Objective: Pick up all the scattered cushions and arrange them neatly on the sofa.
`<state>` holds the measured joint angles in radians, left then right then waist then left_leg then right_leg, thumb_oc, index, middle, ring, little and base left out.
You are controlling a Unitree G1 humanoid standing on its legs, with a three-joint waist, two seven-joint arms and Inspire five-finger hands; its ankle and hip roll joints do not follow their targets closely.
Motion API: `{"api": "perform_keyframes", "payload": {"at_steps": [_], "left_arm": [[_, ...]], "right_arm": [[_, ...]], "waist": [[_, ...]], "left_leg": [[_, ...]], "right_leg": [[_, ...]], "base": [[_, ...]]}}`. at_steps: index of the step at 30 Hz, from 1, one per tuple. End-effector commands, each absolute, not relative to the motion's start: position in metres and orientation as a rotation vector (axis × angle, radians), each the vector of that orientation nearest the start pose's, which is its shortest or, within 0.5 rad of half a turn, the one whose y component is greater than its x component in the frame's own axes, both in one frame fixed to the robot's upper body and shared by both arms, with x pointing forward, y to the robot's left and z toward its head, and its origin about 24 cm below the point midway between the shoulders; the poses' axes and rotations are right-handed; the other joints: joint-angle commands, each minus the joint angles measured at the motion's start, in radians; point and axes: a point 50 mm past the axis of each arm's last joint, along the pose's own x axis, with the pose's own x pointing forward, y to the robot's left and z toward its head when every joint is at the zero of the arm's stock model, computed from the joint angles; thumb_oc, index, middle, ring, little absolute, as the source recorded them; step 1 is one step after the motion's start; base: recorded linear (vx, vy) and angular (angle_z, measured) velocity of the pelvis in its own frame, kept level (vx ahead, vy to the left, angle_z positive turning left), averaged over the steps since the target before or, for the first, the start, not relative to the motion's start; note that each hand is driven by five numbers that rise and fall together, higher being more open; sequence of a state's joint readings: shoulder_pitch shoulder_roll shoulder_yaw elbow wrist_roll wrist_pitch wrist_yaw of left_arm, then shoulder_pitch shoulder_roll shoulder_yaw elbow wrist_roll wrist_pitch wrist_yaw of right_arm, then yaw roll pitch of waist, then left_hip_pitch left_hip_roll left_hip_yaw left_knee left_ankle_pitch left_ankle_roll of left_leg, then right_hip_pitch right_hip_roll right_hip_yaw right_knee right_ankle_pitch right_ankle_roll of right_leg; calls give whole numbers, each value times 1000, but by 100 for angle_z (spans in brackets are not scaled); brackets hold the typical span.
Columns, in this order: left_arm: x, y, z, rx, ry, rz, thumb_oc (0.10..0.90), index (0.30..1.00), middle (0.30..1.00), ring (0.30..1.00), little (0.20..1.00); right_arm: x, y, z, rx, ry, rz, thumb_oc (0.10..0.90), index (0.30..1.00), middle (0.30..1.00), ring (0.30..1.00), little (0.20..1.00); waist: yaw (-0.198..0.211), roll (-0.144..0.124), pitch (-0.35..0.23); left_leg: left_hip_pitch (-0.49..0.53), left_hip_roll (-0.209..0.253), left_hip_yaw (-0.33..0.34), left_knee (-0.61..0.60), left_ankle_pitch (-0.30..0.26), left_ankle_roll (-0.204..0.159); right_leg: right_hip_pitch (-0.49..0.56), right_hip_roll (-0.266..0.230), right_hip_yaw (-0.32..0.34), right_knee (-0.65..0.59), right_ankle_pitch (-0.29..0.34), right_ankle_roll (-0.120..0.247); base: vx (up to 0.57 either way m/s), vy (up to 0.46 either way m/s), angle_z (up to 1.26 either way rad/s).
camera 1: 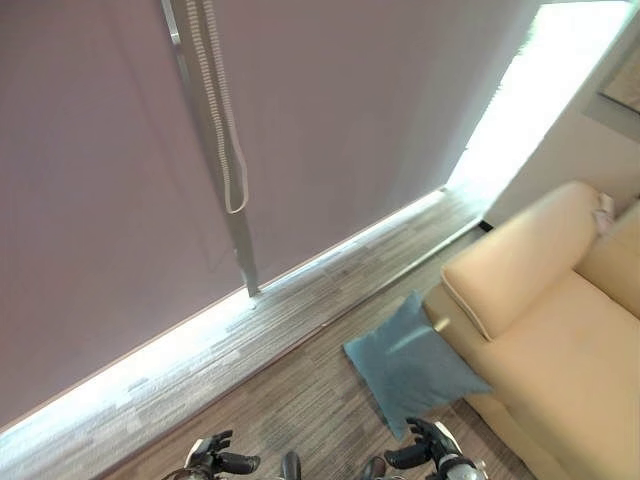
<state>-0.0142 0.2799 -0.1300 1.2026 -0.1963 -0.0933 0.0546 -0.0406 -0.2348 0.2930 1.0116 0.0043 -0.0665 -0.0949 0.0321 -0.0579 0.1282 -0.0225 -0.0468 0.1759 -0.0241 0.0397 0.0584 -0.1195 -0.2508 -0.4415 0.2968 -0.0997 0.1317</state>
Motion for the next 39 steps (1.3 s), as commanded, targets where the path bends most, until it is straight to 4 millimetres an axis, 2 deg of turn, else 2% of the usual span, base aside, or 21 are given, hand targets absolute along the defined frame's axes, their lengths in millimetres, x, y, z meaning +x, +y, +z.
{"api": "perform_keyframes", "payload": {"at_steps": [1, 3, 5, 8, 9, 11, 13, 14, 17, 21, 23, 26, 29, 30, 31, 32, 33, 34, 35, 37, 39], "left_arm": [[108, 263, -146, 182, 1054, 251, 800, 900, 900, 900, 900], [111, 258, -147, 176, 1049, 242, 800, 900, 900, 900, 900], [111, 258, -147, 178, 1048, 237, 800, 900, 900, 900, 900], [116, 254, -146, 179, 1032, 221, 800, 900, 900, 900, 900], [117, 250, -147, 158, 1029, 223, 800, 900, 900, 900, 900], [118, 250, -147, 154, 1027, 225, 800, 900, 900, 900, 900], [120, 247, -147, 149, 1019, 216, 800, 900, 900, 900, 900], [125, 247, -145, 147, 1003, 211, 800, 900, 900, 900, 900], [125, 244, -146, 146, 1003, 203, 800, 900, 900, 900, 900], [125, 244, -146, 146, 1003, 202, 800, 900, 900, 900, 900], [114, 243, -150, 143, 1042, 205, 800, 900, 900, 900, 900], [114, 246, -150, 162, 1048, 196, 800, 900, 900, 900, 900], [118, 250, -147, 169, 1028, 208, 800, 900, 900, 900, 900], [122, 255, -144, 170, 1010, 225, 800, 900, 900, 900, 900], [125, 258, -142, 167, 995, 242, 800, 900, 900, 900, 900], [125, 258, -142, 167, 994, 242, 800, 900, 900, 900, 900], [126, 260, -141, 163, 989, 253, 800, 900, 900, 900, 900], [127, 262, -140, 159, 984, 263, 800, 900, 900, 900, 900], [127, 262, -140, 159, 984, 263, 800, 900, 900, 900, 900], [129, 266, -138, 164, 975, 274, 800, 900, 900, 900, 900], [130, 265, -137, 161, 971, 271, 800, 900, 900, 900, 900]], "right_arm": [[170, -230, -124, -479, 829, 4, 800, 900, 900, 900, 900], [167, -234, -124, -466, 834, -25, 800, 900, 900, 900, 900], [166, -235, -124, -465, 834, -30, 800, 900, 900, 900, 900], [165, -241, -122, -461, 830, -51, 800, 900, 900, 900, 900], [163, -243, -123, -467, 844, -53, 800, 900, 900, 900, 900], [162, -244, -123, -472, 849, -53, 800, 900, 900, 900, 900], [158, -248, -124, -477, 863, -59, 800, 900, 900, 900, 900], [156, -250, -125, -479, 870, -69, 800, 900, 900, 900, 900], [153, -253, -126, -480, 882, -81, 800, 900, 900, 900, 900], [153, -253, -126, -480, 883, -81, 800, 900, 900, 900, 900], [149, -251, -129, -472, 905, -75, 800, 900, 900, 900, 900], [146, -245, -133, -455, 920, -61, 800, 900, 900, 900, 900], [153, -239, -130, -445, 887, -50, 800, 900, 900, 900, 900], [161, -235, -127, -450, 858, -37, 800, 900, 900, 900, 900], [166, -232, -125, -455, 840, -29, 800, 900, 900, 900, 900], [166, -232, -125, -455, 840, -29, 800, 900, 900, 900, 900], [169, -231, -123, -458, 826, -27, 800, 900, 900, 900, 900], [173, -229, -121, -458, 805, -20, 800, 900, 900, 900, 900], [173, -229, -121, -458, 805, -20, 800, 900, 900, 900, 900], [180, -228, -116, -473, 774, -10, 800, 900, 900, 900, 900], [179, -229, -117, -479, 778, -11, 800, 900, 900, 900, 900]], "waist": [[13, -27, -21], [0, -44, -24], [-5, -48, -26], [-11, -52, -9], [-3, -45, 2], [2, -46, 3], [12, -50, 4], [16, -51, 12], [24, -38, 16], [24, -38, 17], [24, -22, -2], [17, -26, -24], [14, -24, -30], [16, -24, -22], [27, -21, -14], [29, -21, -14], [35, -17, -9], [41, -14, -3], [40, -14, -2], [36, -20, 9], [33, -18, 12]], "left_leg": [[-10, 35, -101, 87, -129, -70], [-36, 32, -89, 154, -146, -87], [-44, 35, -87, 178, -151, -91], [-90, 52, -94, 332, -142, -110], [-103, 47, -136, 319, -143, -107], [-107, 40, -156, 296, -148, -106], [-143, 20, -211, 268, -133, -112], [-188, 14, -254, 243, -90, -126], [-210, 13, -311, 185, -43, -133], [-208, 13, -311, 184, -42, -133], [-172, 13, -352, 140, -41, -125], [-138, 9, -305, 117, -52, -100], [-122, 8, -259, 105, -67, -81], [-114, 10, -230, 105, -74, -71], [-110, 18, -212, 104, -80, -66], [-109, 18, -210, 104, -81, -66], [-106, 23, -201, 103, -83, -63], [-95, 29, -188, 95, -88, -62], [-94, 28, -188, 95, -87, -62], [-49, 22, -131, 72, -105, -54], [-38, 23, -125, 71, -110, -56]], "right_leg": [[68, 114, 65, -154, 26, -34], [84, 152, 147, -218, 40, -40], [92, 158, 157, -234, 40, -45], [118, 175, 185, -253, 36, -68], [127, 185, 203, -250, 24, -76], [129, 183, 211, -247, 21, -74], [136, 186, 232, -252, 20, -71], [145, 196, 251, -261, 16, -66], [154, 213, 293, -262, 7, -63], [155, 213, 294, -262, 7, -63], [163, 209, 363, -260, 8, -47], [155, 176, 390, -260, 23, -22], [120, 153, 408, -236, 40, 1], [81, 146, 405, -193, 59, 19], [50, 136, 364, -153, 68, 31], [49, 135, 365, -151, 67, 32], [30, 117, 314, -122, 72, 37], [11, 95, 249, -101, 78, 37], [12, 95, 249, -100, 76, 37], [-27, 87, 69, -140, 93, 7], [-26, 94, 55, -160, 94, 4]], "base": [[31, -141, -24], [78, -161, -17], [45, -107, -3], [-8, -63, -13], [9, 17, -41], [28, 26, -57], [62, 10, -27], [70, 10, -23], [43, 49, -26], [17, 31, -42], [243, 354, -15], [194, 316, -73], [56, 196, -42], [19, 218, -58], [0, 150, -70], [-16, 74, -111], [-2, 69, -121], [-2, 68, -108], [14, 103, -48], [56, 64, -37], [91, -31, -81]]}}
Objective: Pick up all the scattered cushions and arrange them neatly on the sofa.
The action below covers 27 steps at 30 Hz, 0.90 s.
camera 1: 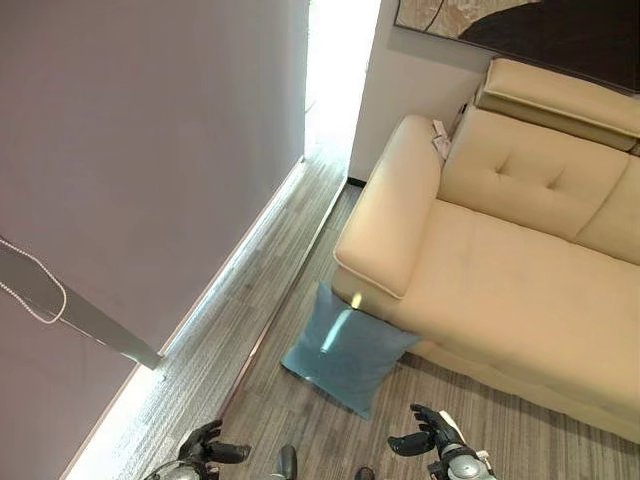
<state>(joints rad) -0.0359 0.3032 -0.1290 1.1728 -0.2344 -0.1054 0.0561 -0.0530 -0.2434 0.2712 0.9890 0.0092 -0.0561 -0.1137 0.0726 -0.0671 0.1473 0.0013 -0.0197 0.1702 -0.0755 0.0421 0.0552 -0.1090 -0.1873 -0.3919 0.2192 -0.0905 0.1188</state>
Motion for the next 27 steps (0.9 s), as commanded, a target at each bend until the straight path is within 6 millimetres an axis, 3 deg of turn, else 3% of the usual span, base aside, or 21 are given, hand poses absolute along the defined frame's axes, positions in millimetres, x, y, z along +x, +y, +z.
{"api": "perform_keyframes", "payload": {"at_steps": [1, 4, 5, 6, 7, 9, 12, 14, 15, 21, 26, 27], "left_arm": [[133, 263, -137, 167, 964, 257, 800, 900, 900, 900, 900], [132, 260, -138, 175, 970, 236, 800, 900, 900, 900, 900], [135, 253, -139, 169, 959, 211, 800, 900, 900, 900, 900], [135, 253, -138, 169, 958, 211, 800, 900, 900, 900, 900], [140, 247, -138, 149, 942, 200, 800, 900, 900, 900, 900], [141, 244, -138, 133, 936, 202, 800, 900, 900, 900, 900], [139, 242, -140, 129, 945, 196, 800, 900, 900, 900, 900], [140, 241, -140, 126, 941, 195, 800, 900, 900, 900, 900], [141, 241, -139, 124, 936, 194, 800, 900, 900, 900, 900], [140, 240, -140, 129, 938, 190, 800, 900, 900, 900, 900], [138, 241, -141, 145, 953, 179, 800, 900, 900, 900, 900], [141, 243, -139, 161, 941, 171, 800, 900, 900, 900, 900]], "right_arm": [[177, -233, -116, -482, 783, -22, 800, 900, 900, 900, 900], [170, -235, -119, -472, 802, -31, 800, 900, 900, 900, 900], [169, -241, -117, -471, 792, -53, 800, 900, 900, 900, 900], [169, -241, -117, -471, 792, -53, 800, 900, 900, 900, 900], [171, -246, -115, -480, 784, -64, 800, 900, 900, 900, 900], [174, -250, -113, -486, 780, -76, 800, 900, 900, 900, 900], [174, -253, -112, -490, 782, -84, 800, 900, 900, 900, 900], [174, -255, -111, -495, 776, -89, 800, 900, 900, 900, 900], [174, -257, -110, -500, 774, -93, 800, 900, 900, 900, 900], [175, -262, -108, -523, 774, -99, 800, 900, 900, 900, 900], [171, -257, -112, -513, 789, -88, 800, 900, 900, 900, 900], [169, -253, -113, -498, 791, -83, 800, 900, 900, 900, 900]], "waist": [[-25, -15, -4], [-38, -26, -15], [-37, -29, -1], [-39, -31, -4], [-33, -28, 17], [-23, -21, 28], [-23, -25, 22], [-18, -28, 20], [-10, -21, 21], [2, -3, 24], [-1, -8, 8], [-4, -17, 3]], "left_leg": [[-60, -14, -122, 140, -124, -53], [-57, -21, -127, 150, -140, -65], [-96, -19, -129, 261, -167, -86], [-101, -21, -130, 261, -164, -86], [-155, -4, -136, 376, -179, -101], [-193, -9, -178, 420, -163, -110], [-204, -11, -205, 363, -159, -107], [-225, 0, -237, 317, -126, -117], [-232, 17, -284, 250, -82, -127], [-251, 37, -373, 169, -23, -142], [-231, 33, -352, 167, -26, -133], [-226, 22, -326, 180, -38, -122]], "right_leg": [[-41, 48, 36, -118, 92, 14], [-16, 60, 71, -168, 98, 1], [3, 62, 82, -184, 102, -14], [-1, 60, 81, -184, 104, -14], [18, 68, 87, -189, 89, -37], [31, 84, 103, -192, 73, -53], [45, 86, 110, -202, 64, -49], [53, 87, 121, -197, 55, -44], [63, 99, 136, -191, 39, -46], [77, 104, 197, -150, 6, -35], [78, 72, 219, -148, 15, -10], [75, 44, 224, -143, 28, 8]], "base": [[99, -44, -55], [128, -103, 10], [25, -73, 14], [28, -135, 23], [-11, -59, 22], [28, -39, 16], [90, 15, -8], [158, 70, 2], [81, 60, 7], [114, 171, -23], [127, 238, -19], [104, 264, -23]]}}
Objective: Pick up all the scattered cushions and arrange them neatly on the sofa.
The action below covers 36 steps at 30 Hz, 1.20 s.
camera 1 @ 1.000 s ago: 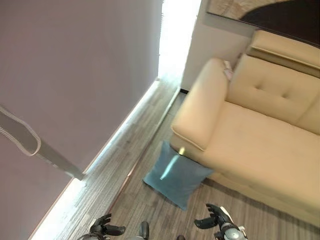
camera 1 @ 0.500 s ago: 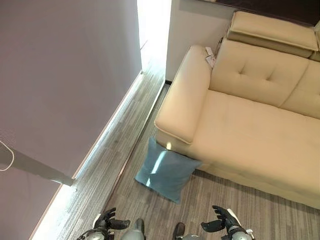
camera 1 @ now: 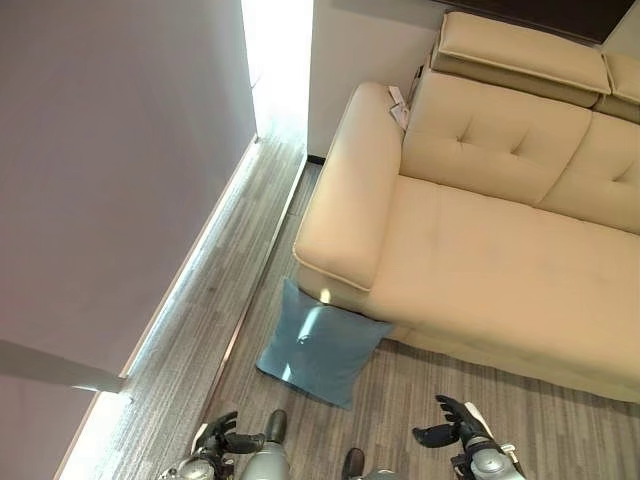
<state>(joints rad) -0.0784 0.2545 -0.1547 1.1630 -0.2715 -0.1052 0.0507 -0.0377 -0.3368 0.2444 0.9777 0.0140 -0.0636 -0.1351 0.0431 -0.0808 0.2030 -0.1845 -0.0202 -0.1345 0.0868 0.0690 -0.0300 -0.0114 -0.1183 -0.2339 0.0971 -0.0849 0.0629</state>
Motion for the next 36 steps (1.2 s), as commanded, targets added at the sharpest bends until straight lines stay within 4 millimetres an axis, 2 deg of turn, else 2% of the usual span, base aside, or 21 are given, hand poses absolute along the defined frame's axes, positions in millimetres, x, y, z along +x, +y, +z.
{"api": "perform_keyframes", "payload": {"at_steps": [1, 4, 5, 7, 8, 9, 10, 11, 13, 14, 16, 19, 25, 26, 36], "left_arm": [[145, 244, -137, 169, 929, 169, 800, 900, 900, 900, 900], [157, 253, -128, 194, 881, 184, 800, 900, 900, 900, 900], [160, 258, -125, 198, 869, 200, 800, 900, 900, 900, 900], [164, 265, -121, 193, 849, 234, 800, 900, 900, 900, 900], [163, 268, -120, 187, 850, 247, 800, 900, 900, 900, 900], [160, 273, -120, 180, 854, 271, 800, 900, 900, 900, 900], [160, 273, -120, 180, 854, 271, 800, 900, 900, 900, 900], [158, 274, -120, 176, 855, 278, 800, 900, 900, 900, 900], [156, 274, -122, 170, 861, 284, 800, 900, 900, 900, 900], [155, 272, -123, 165, 864, 283, 800, 900, 900, 900, 900], [154, 267, -125, 162, 873, 269, 800, 900, 900, 900, 900], [149, 251, -132, 152, 894, 221, 800, 900, 900, 900, 900], [146, 240, -137, 139, 911, 183, 800, 900, 900, 900, 900], [134, 253, -137, 90, 916, 278, 800, 900, 900, 900, 900], [127, 251, -141, 102, 949, 262, 800, 900, 900, 900, 900]], "right_arm": [[170, -251, -114, -489, 790, -82, 800, 900, 900, 900, 900], [176, -243, -113, -473, 770, -67, 800, 900, 900, 900, 900], [180, -240, -112, -475, 759, -61, 800, 900, 900, 900, 900], [186, -234, -110, -475, 738, -42, 800, 900, 900, 900, 900], [188, -232, -110, -475, 735, -34, 800, 900, 900, 900, 900], [191, -231, -108, -484, 724, -21, 800, 900, 900, 900, 900], [191, -230, -108, -484, 724, -20, 800, 900, 900, 900, 900], [192, -230, -107, -491, 716, -13, 800, 900, 900, 900, 900], [192, -231, -107, -497, 716, -14, 800, 900, 900, 900, 900], [190, -232, -107, -497, 717, -17, 800, 900, 900, 900, 900], [186, -236, -108, -496, 724, -25, 800, 900, 900, 900, 900], [178, -243, -108, -488, 732, -57, 800, 900, 900, 900, 900], [174, -249, -108, -489, 733, -72, 800, 900, 900, 900, 900], [173, -247, -115, -381, 784, -170, 800, 900, 900, 900, 900], [166, -247, -117, -386, 794, -156, 800, 900, 900, 900, 900]], "waist": [[24, -7, -51], [23, -15, -39], [31, -16, -33], [58, -11, -23], [59, -12, -21], [60, -18, -20], [61, -18, -20], [63, -21, -19], [59, -26, -26], [59, -26, -22], [44, -28, -30], [19, -19, -50], [5, -17, -51], [-28, 4, -121], [-38, 7, -124]], "left_leg": [[-40, 16, -9, 24, -72, -29], [-35, 7, 28, 36, -92, -14], [-34, 11, 44, 42, -99, -10], [-22, 29, 74, 40, -104, -7], [-13, 28, 78, 32, -100, -3], [4, 14, 87, 13, -97, 5], [6, 14, 88, 12, -97, 5], [17, 8, 96, 0, -97, 6], [22, -5, 100, -13, -93, 8], [29, -9, 98, -11, -96, 7], [28, -18, 86, -22, -91, 6], [39, -18, 71, -45, -83, -8], [32, -12, 79, -4, -85, -26], [192, -27, 105, -167, -107, 8], [223, -27, 87, -174, -119, 5]], "right_leg": [[-30, -38, 73, -11, 30, 72], [-64, -65, 81, 18, 55, 94], [-75, -78, 61, 28, 67, 100], [-92, -109, -24, 60, 83, 99], [-98, -99, -42, 72, 79, 93], [-111, -53, -52, 73, 70, 81], [-110, -52, -51, 73, 70, 81], [-119, -16, -63, 69, 58, 71], [-117, 19, -68, 32, 43, 56], [-101, 27, -54, 11, 38, 48], [-102, 59, 20, -18, 40, 37], [-61, 70, 10, -94, 61, 30], [-11, 70, -27, -135, 61, 21], [-30, 40, 21, -134, 101, 74], [22, 51, 29, -170, 90, 67]], "base": [[111, 339, -20], [29, 197, -12], [-19, 137, -19], [0, 122, -87], [57, 169, -93], [56, 131, -27], [50, 113, -2], [28, 36, -12], [56, 23, -27], [68, -25, -6], [55, -66, 20], [57, -131, 58], [18, -71, 36], [22, -25, 16], [35, -16, 2]]}}
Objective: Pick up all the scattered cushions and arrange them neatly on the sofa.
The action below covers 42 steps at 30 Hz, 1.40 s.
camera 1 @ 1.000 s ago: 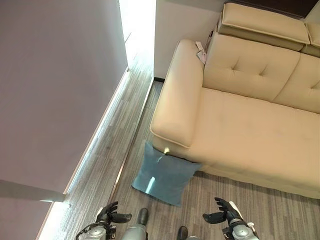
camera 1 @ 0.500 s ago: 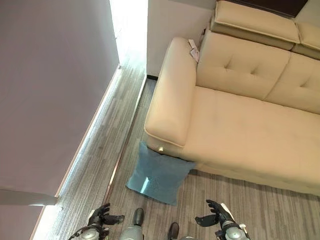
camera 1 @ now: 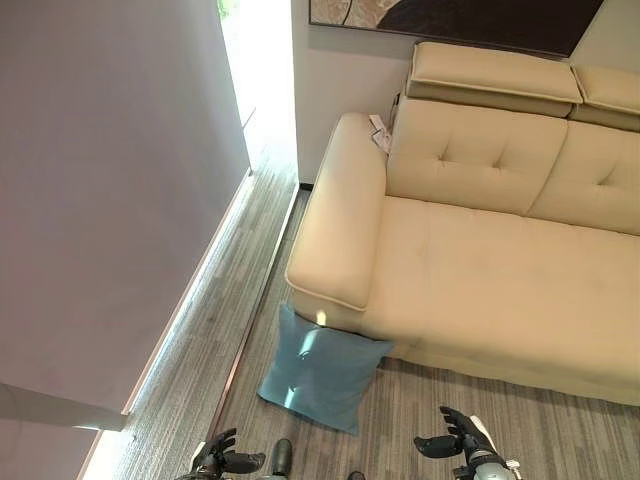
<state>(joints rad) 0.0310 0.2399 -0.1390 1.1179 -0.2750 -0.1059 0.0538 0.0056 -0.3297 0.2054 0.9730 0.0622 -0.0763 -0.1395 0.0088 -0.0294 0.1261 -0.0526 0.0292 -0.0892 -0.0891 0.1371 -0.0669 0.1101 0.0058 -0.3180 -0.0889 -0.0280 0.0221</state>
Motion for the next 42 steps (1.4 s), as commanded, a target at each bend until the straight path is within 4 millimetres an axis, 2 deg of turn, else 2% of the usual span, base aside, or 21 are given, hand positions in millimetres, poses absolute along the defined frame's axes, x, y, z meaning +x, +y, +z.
{"api": "perform_keyframes", "payload": {"at_steps": [1, 3, 5, 6, 8, 12, 13, 16, 20, 23, 24, 26, 27, 28, 31, 32, 34, 36, 39, 40, 42], "left_arm": [[127, 251, -140, 103, 948, 264, 800, 900, 900, 900, 900], [131, 251, -139, 100, 937, 267, 800, 900, 900, 900, 900], [148, 249, -132, 111, 885, 243, 800, 900, 900, 900, 900], [149, 249, -132, 111, 884, 243, 800, 900, 900, 900, 900], [161, 245, -127, 95, 843, 243, 800, 900, 900, 900, 900], [166, 243, -125, 78, 820, 243, 800, 900, 900, 900, 900], [168, 243, -124, 75, 809, 247, 800, 900, 900, 900, 900], [167, 240, -125, 73, 820, 236, 800, 900, 900, 900, 900], [164, 242, -127, 116, 839, 206, 800, 900, 900, 900, 900], [175, 255, -116, 131, 786, 239, 800, 900, 900, 900, 900], [176, 259, -115, 135, 782, 251, 800, 900, 900, 900, 900], [178, 268, -110, 142, 767, 277, 800, 900, 900, 900, 900], [178, 268, -110, 142, 767, 277, 800, 900, 900, 900, 900], [177, 269, -111, 140, 771, 281, 800, 900, 900, 900, 900], [175, 270, -111, 138, 773, 287, 800, 900, 900, 900, 900], [173, 269, -113, 133, 786, 289, 800, 900, 900, 900, 900], [170, 264, -116, 129, 796, 276, 800, 900, 900, 900, 900], [172, 258, -117, 124, 794, 253, 800, 900, 900, 900, 900], [173, 252, -118, 118, 791, 232, 800, 900, 900, 900, 900], [174, 245, -119, 120, 789, 201, 800, 900, 900, 900, 900], [178, 242, -118, 109, 777, 196, 800, 900, 900, 900, 900]], "right_arm": [[166, -247, -117, -385, 792, -154, 800, 900, 900, 900, 900], [169, -246, -115, -379, 779, -158, 800, 900, 900, 900, 900], [175, -249, -109, -371, 743, -173, 800, 900, 900, 900, 900], [175, -249, -109, -371, 743, -173, 800, 900, 900, 900, 900], [180, -252, -106, -377, 731, -183, 800, 900, 900, 900, 900], [181, -255, -106, -384, 738, -193, 800, 900, 900, 900, 900], [181, -258, -106, -394, 742, -205, 800, 900, 900, 900, 900], [180, -261, -106, -404, 755, -207, 800, 900, 900, 900, 900], [177, -256, -110, -414, 774, -183, 800, 900, 900, 900, 900], [184, -247, -110, -424, 766, -146, 800, 900, 900, 900, 900], [186, -243, -110, -427, 764, -131, 800, 900, 900, 900, 900], [194, -235, -108, -441, 741, -97, 800, 900, 900, 900, 900], [194, -235, -108, -441, 741, -97, 800, 900, 900, 900, 900], [196, -231, -108, -456, 738, -73, 800, 900, 900, 900, 900], [199, -230, -107, -469, 730, -66, 800, 900, 900, 900, 900], [201, -228, -106, -473, 721, -53, 800, 900, 900, 900, 900], [201, -229, -105, -476, 716, -51, 800, 900, 900, 900, 900], [199, -234, -103, -480, 708, -65, 800, 900, 900, 900, 900], [194, -241, -104, -477, 716, -89, 800, 900, 900, 900, 900], [192, -245, -102, -460, 706, -110, 800, 900, 900, 900, 900], [194, -247, -101, -459, 703, -120, 800, 900, 900, 900, 900]], "waist": [[-4, -45, -45], [-10, -46, -38], [-24, -65, -1], [-25, -64, -3], [-19, -74, 26], [-1, -77, 30], [10, -71, 32], [9, -55, 24], [0, -63, 9], [11, -78, 28], [17, -82, 36], [45, -86, 60], [45, -86, 60], [47, -90, 75], [48, -96, 79], [54, -104, 83], [50, -105, 84], [29, -100, 84], [21, -95, 79], [8, -90, 86], [8, -90, 94]], "left_leg": [[92, -75, 40, 4, -188, 42], [83, -74, 35, 25, -197, 40], [-27, -87, 41, 209, -232, 11], [-34, -87, 39, 217, -236, 11], [-119, -78, 41, 346, -251, -10], [-167, -50, 13, 290, -218, -7], [-200, -45, -32, 238, -174, -10], [-182, -27, -61, 168, -151, -10], [-169, -50, -35, 192, -160, 8], [-158, -58, 25, 228, -196, 35], [-153, -56, 41, 232, -203, 41], [-137, -39, 83, 233, -214, 49], [-137, -39, 83, 233, -214, 49], [-113, -46, 93, 208, -209, 57], [-103, -63, 107, 184, -203, 65], [-88, -76, 125, 160, -204, 67], [-82, -85, 125, 169, -213, 68], [-94, -102, 106, 181, -217, 70], [-101, -112, 101, 209, -235, 61], [-127, -115, 97, 300, -253, 40], [-155, -113, 97, 359, -262, 27]], "right_leg": [[-98, -72, 117, 19, 30, 107], [-105, -68, 125, 31, 18, 101], [-133, -83, 133, 63, 5, 83], [-136, -82, 131, 64, 4, 83], [-136, -88, 135, 70, 0, 72], [-130, -93, 147, 70, -4, 84], [-125, -89, 162, 78, -19, 89], [-122, -92, 181, 93, -37, 94], [-138, -139, 216, 129, -34, 119], [-197, -178, 238, 185, 0, 152], [-209, -185, 233, 196, 10, 157], [-242, -215, 134, 242, 32, 157], [-242, -215, 134, 243, 32, 157], [-259, -179, 98, 268, 27, 139], [-284, -138, 70, 254, 27, 133], [-308, -103, 8, 220, 28, 115], [-293, -85, 18, 178, 16, 100], [-306, -54, 97, 175, 14, 92], [-288, -59, 97, 150, 23, 89], [-268, -63, 98, 139, 16, 73], [-256, -69, 94, 130, 14, 69]], "base": [[36, -30, 4], [-6, -33, 6], [-94, -30, 23], [-76, -3, 49], [-56, 30, 68], [101, 119, -5], [90, 104, -7], [125, 223, -10], [144, 308, -43], [-1, 233, -38], [-55, 264, -87], [-28, 146, -112], [39, 143, -90], [25, 96, -61], [31, 117, -10], [53, 82, -15], [98, 20, -31], [80, 1, -10], [60, -31, 38], [88, -46, 20], [46, -12, 63]]}}
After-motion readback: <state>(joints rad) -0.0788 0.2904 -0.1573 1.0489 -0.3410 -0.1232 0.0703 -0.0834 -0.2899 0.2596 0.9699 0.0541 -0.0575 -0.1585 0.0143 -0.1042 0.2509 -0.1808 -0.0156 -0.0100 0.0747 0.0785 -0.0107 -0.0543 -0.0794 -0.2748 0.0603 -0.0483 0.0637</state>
